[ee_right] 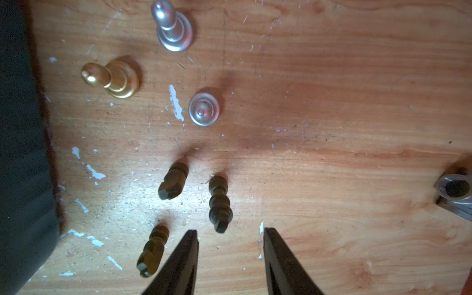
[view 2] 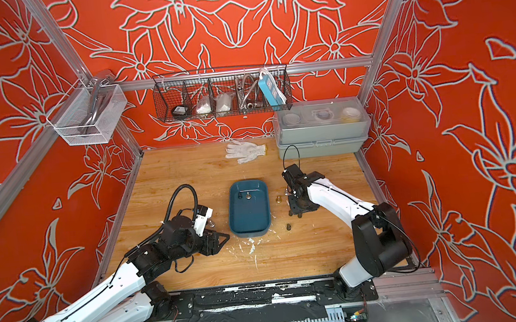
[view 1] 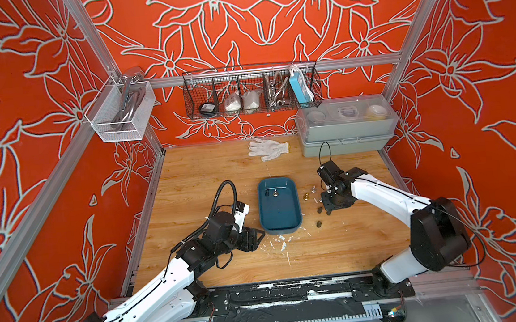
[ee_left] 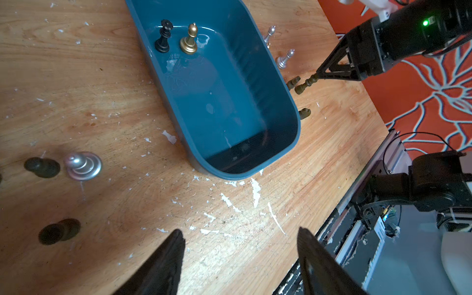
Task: Put the chess pieces into the storage box
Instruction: Pick up the chess piece at the center of the board.
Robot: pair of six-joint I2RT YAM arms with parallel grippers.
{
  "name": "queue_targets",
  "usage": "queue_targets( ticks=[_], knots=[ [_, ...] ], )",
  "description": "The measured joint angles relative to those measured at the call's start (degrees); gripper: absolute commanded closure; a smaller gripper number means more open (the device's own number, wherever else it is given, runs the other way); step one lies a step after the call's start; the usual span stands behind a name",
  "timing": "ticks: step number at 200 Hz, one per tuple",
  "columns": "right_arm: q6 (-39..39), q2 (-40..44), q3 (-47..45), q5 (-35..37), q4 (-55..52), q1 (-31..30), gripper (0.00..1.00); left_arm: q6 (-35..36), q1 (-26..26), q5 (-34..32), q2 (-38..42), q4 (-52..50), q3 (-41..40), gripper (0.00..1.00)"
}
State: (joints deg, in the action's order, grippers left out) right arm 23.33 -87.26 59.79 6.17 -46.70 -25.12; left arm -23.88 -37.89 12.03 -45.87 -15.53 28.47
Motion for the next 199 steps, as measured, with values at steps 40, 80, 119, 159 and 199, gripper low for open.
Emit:
queue_targets(
  ticks=[40, 80, 119, 159, 199],
  knots=[
    [-0.2, -3.1, -0.3, -1.1, 2.1, 0.9, 0.58, 0.0, 0.0, 0.3, -0.2, 0.2, 0.0, 0.30],
    [-0.3, -3.9, -0.7, -2.3, 3.6, 1.2, 0.62, 0.0, 0.0, 0.7, -3.3, 0.2, 0.8, 0.29],
    [-0.5, -5.0, -0.9, -3.3, 4.7, 1.2, 0.68, 0.0, 0.0, 0.3, -3.6, 0.2, 0.9, 0.29],
    [-0.5, -5.4, -0.9, -3.8, 5.2, 1.2, 0.73, 0.0, -0.1, -0.4, -3.6, 0.0, 0.9, 0.29],
    [-0.6, -5.5, -0.9, -3.8, 5.3, 1.2, 0.74, 0.0, -0.1, -0.8, -3.4, -0.2, 0.9, 0.28]
  ],
)
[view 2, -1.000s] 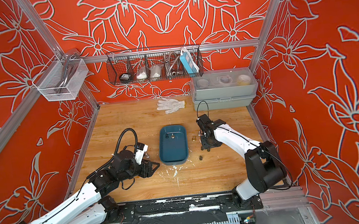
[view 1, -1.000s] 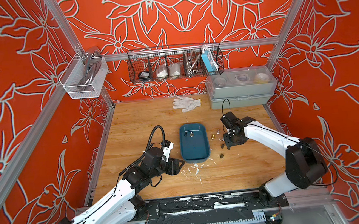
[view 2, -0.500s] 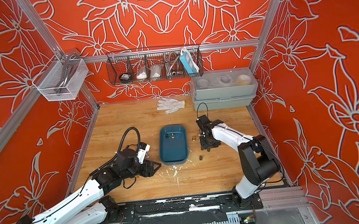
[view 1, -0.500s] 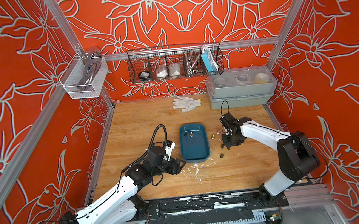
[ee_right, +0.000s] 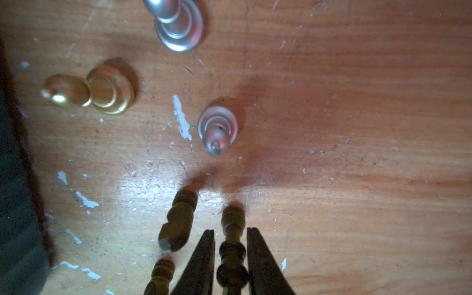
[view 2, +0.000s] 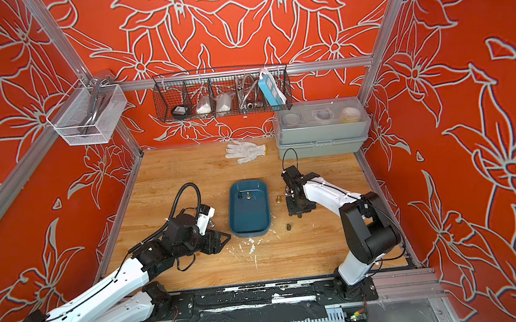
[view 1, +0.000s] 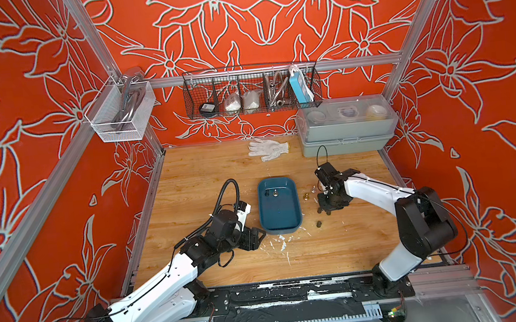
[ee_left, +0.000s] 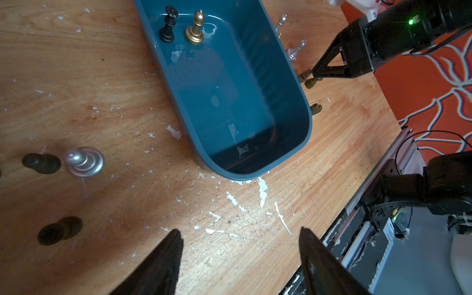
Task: Put the chess pieces into the storage box
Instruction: Pick up the chess piece at the center of the board.
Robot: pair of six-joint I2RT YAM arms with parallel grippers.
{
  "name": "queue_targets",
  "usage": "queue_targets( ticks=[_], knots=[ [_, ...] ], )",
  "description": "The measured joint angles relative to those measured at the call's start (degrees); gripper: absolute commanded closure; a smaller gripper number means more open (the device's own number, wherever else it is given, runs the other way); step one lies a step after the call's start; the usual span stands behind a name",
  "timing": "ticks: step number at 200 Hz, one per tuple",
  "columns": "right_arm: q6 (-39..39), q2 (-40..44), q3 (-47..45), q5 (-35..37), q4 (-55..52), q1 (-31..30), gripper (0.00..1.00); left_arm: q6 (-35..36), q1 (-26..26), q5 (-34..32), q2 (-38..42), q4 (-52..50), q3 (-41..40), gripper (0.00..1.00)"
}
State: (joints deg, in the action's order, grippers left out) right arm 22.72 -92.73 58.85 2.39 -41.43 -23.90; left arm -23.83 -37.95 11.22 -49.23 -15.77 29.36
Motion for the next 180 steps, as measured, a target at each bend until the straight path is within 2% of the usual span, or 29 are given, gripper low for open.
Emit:
queue_targets(
  ticks=[86, 131, 180],
  knots=[
    [-0.5, -0.7, -0.1, 0.2, 1.1, 0.0, 0.81, 0.0, 0.0, 0.1, 0.1, 0.0, 0.0, 0.27],
    [-0.8, -0.1, -0.5, 0.3, 1.3, 0.0, 0.82, 0.3, -0.3, 2.8, 0.5, 1.7, 0.0, 0.24],
    [-0.9, 3.5, -0.7, 0.5, 0.0, 0.0, 0.84, 1.2, -0.7, 7.0, 4.2, 7.9, -0.3, 0.12]
  ],
)
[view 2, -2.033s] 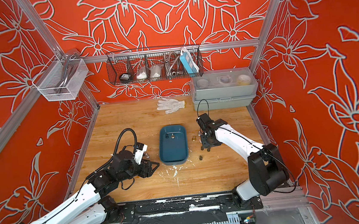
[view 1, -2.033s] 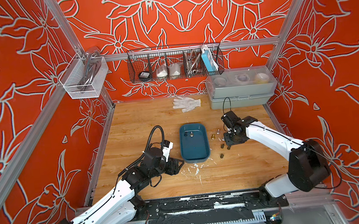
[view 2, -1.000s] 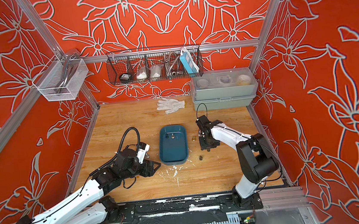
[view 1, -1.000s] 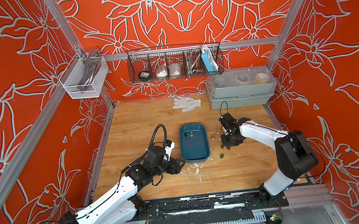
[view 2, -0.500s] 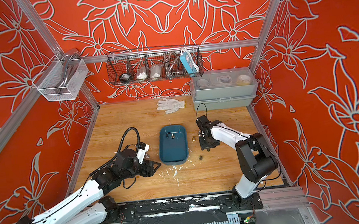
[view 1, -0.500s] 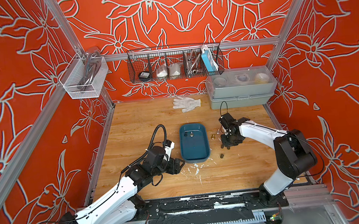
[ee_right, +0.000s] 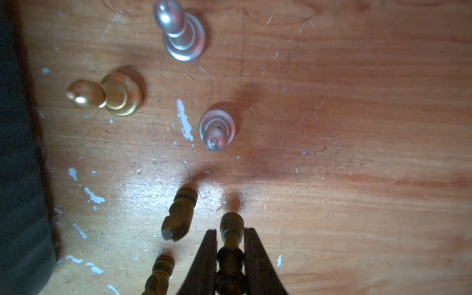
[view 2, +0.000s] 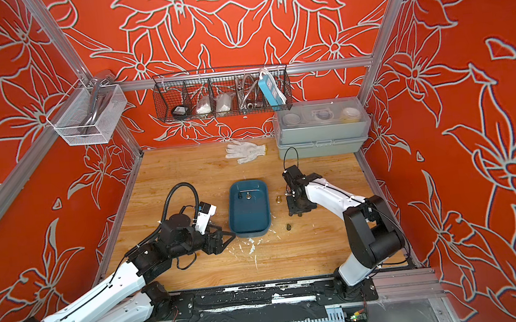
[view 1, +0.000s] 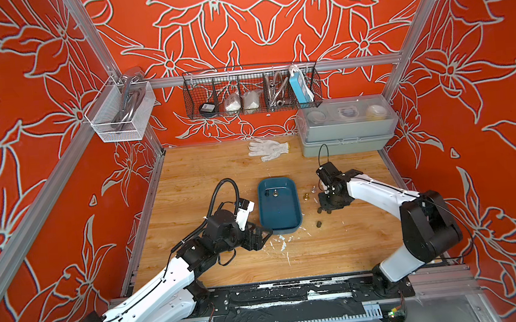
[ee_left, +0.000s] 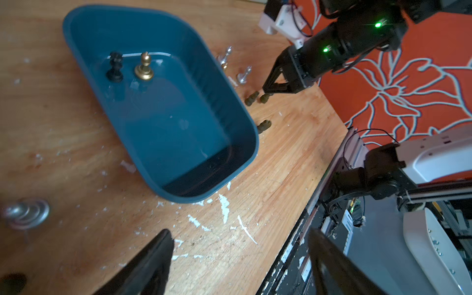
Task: Put the chess pieces into the storage box
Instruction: Pick up the chess piece at the center of the board, then place the chess piece in the storage box.
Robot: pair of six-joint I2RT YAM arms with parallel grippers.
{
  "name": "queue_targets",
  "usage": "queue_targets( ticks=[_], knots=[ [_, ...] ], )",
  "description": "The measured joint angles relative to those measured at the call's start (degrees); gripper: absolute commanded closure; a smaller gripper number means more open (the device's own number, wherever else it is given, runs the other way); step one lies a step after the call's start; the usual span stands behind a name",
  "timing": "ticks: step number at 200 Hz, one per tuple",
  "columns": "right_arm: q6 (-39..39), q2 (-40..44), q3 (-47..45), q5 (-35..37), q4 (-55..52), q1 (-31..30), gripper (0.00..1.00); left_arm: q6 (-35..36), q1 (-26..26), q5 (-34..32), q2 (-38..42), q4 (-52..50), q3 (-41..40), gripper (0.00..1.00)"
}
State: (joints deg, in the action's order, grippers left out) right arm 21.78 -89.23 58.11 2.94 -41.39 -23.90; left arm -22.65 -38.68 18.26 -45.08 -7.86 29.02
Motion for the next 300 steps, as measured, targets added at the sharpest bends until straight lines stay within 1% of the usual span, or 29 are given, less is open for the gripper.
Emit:
queue_targets(
  ticks=[37, 81, 121, 143, 174, 205, 230, 256, 300],
  knots=[
    [-0.1, 4.6, 1.3, 0.0, -3.2, 0.0, 0.85, 0.6, 0.0, -0.3, 3.6, 4.5, -1.7, 0.04],
    [-0.5, 7.8, 7.7, -0.1, -7.0, -1.1, 0.85, 0.8, 0.0, -5.9, 4.5, 6.1, -3.8, 0.03],
    [-1.5, 7.0, 15.1, -1.3, -8.4, -4.2, 0.85, 0.5, 0.0, -8.8, 3.2, 6.7, -4.8, 0.04],
    [-2.2, 2.9, 19.9, -2.1, -8.4, -6.2, 0.85, 0.0, 0.1, -10.3, 3.1, 6.8, -5.3, 0.05],
    [-3.5, -6.2, 26.6, -3.4, -7.9, -9.0, 0.86, -0.9, 0.7, -11.0, 3.3, 6.7, -6.4, 0.05],
    [-5.0, -14.2, 32.0, -4.2, -7.8, -9.9, 0.86, -1.4, 0.9, -11.1, 5.9, 6.6, -9.2, 0.05],
    [-6.1, -18.7, 36.0, -4.5, -7.9, -10.1, 0.87, -1.5, 0.9, -11.1, 9.4, 5.8, -11.5, 0.05],
    [-6.8, -22.8, 40.1, -4.5, -7.9, -10.7, 0.87, -1.4, 0.9, -11.2, 12.3, 4.2, -12.2, 0.05],
    [-7.7, -28.0, 44.6, -4.3, -8.2, -11.9, 0.87, -1.2, 0.9, -11.8, 14.2, 2.9, -12.2, 0.05]
  ],
)
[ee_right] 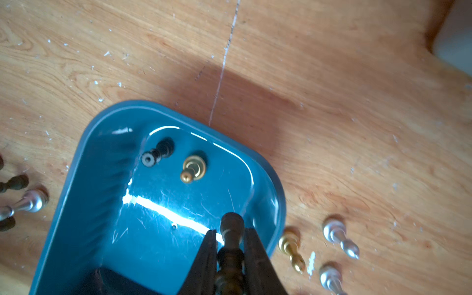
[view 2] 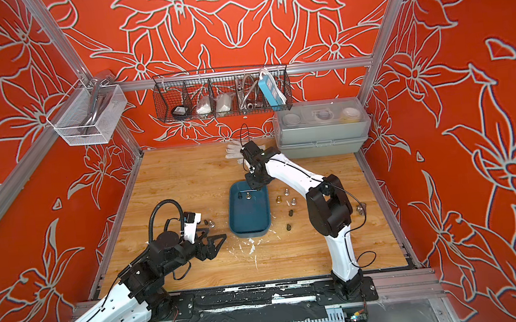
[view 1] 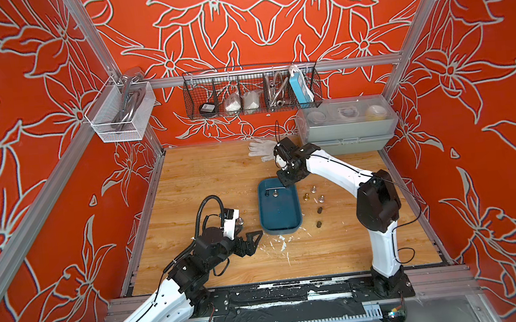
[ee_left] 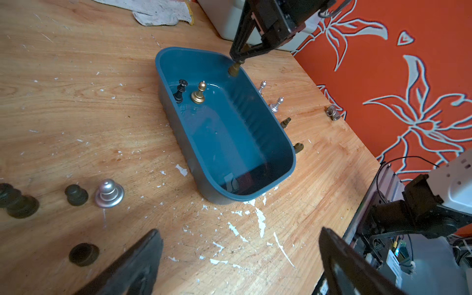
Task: Put the chess pieces into the storage box
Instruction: Place the chess piece in the storage box.
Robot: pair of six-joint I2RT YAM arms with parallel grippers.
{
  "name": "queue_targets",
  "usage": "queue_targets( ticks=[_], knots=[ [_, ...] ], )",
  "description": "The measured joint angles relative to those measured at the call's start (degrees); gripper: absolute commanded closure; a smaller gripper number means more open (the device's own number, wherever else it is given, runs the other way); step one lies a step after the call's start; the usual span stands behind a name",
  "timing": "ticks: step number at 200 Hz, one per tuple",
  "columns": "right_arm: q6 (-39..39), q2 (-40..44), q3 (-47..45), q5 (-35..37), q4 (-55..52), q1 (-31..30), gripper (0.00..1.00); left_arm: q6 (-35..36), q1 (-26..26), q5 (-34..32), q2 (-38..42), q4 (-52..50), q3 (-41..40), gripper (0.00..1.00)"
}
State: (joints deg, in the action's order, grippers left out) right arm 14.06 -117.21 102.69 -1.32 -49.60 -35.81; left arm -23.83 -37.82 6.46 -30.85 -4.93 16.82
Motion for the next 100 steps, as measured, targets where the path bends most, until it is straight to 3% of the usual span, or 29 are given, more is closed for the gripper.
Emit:
queue_targets(
  ticks=[100],
  knots=[
    [-1.2, -4.7, 1.4, 4.3, 0.8, -0.9, 0.87, 0.0, 0.0, 0.0, -2.3, 0.1, -0.1, 0.05]
  ],
)
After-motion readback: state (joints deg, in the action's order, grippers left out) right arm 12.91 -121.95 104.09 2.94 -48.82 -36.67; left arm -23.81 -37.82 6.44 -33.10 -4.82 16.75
